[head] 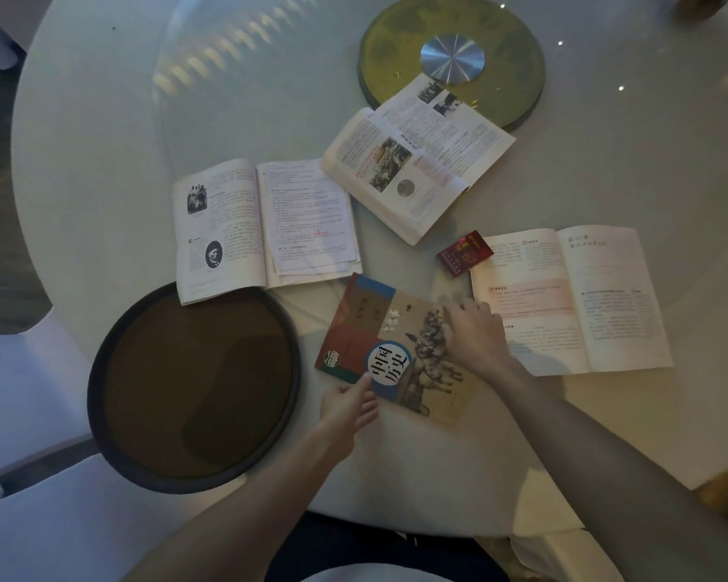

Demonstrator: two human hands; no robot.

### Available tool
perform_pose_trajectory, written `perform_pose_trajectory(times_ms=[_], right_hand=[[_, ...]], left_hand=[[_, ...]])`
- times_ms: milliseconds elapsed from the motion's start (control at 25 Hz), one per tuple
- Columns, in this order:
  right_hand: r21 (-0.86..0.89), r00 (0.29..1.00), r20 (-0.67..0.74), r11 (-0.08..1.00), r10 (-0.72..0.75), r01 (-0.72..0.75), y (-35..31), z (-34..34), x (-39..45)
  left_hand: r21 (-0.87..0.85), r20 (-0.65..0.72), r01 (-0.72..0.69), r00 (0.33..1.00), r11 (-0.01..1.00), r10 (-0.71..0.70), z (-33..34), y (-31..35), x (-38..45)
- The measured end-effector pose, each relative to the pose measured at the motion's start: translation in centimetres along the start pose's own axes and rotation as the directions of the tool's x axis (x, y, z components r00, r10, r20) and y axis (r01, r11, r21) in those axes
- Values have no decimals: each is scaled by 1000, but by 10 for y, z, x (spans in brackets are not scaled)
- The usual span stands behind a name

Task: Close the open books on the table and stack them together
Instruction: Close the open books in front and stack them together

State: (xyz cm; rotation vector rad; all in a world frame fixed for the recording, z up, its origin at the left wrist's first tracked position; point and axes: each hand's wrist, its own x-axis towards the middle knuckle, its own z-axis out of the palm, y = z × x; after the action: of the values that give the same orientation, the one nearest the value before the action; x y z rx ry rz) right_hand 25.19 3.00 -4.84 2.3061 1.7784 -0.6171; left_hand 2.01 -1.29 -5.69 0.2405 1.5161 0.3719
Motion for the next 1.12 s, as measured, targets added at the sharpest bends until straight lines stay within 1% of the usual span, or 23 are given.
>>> perform_pose_trajectory(times_ms=[120, 200, 240, 320, 400, 480, 520, 600, 760, 840, 920, 1000, 1080, 1120], right_hand=[[10, 998, -1, 998, 65, -65, 3, 6, -20], [142, 987, 49, 977, 152, -157, 6, 12, -32], [233, 975, 91, 948, 203, -219, 9, 16, -37], [368, 949, 165, 876, 269, -312, 13, 23, -45], [469, 930, 194, 803, 313, -368, 13, 30, -52], [572, 910, 222, 709, 349, -411, 9, 33, -57], [602, 905, 231, 678, 357, -421, 6, 36, -57], [629, 903, 219, 654, 370, -421, 0, 41, -59], [701, 901, 138, 601, 412, -383, -7, 45, -62], [720, 899, 113, 590, 422, -367, -8, 42, -62], [725, 912, 105, 597, 397, -343, -7, 41, -61], [716, 935, 111, 625, 338, -311, -1, 39, -61], [704, 949, 108, 652, 295, -283, 10, 32, -62], [697, 951, 93, 663, 294, -273, 22, 26, -62]], left_hand=[[20, -90, -22, 996, 1000, 23, -5, 0, 3], [-22, -84, -57, 995, 998, 55, -2, 2, 2], [-14, -98, -97, 991, 995, 95, 1, 5, 1], [99, -136, -225, 962, 969, 237, 5, 13, 4], [211, -96, -331, 929, 920, 357, 9, 29, 7], [276, -38, -351, 926, 895, 375, 13, 47, 11], [307, -16, -345, 930, 887, 367, 14, 55, 13], [389, 31, -352, 928, 851, 370, 15, 68, 16], [471, 102, -436, 890, 767, 444, 13, 82, 17], [530, 113, -439, 884, 725, 453, 14, 80, 18], [607, 109, -432, 876, 666, 469, 17, 75, 16], [666, 96, -451, 842, 595, 531, 26, 70, 11], [663, 112, -511, 791, 547, 602, 42, 70, 3], [649, 142, -540, 778, 536, 612, 56, 69, 0]])
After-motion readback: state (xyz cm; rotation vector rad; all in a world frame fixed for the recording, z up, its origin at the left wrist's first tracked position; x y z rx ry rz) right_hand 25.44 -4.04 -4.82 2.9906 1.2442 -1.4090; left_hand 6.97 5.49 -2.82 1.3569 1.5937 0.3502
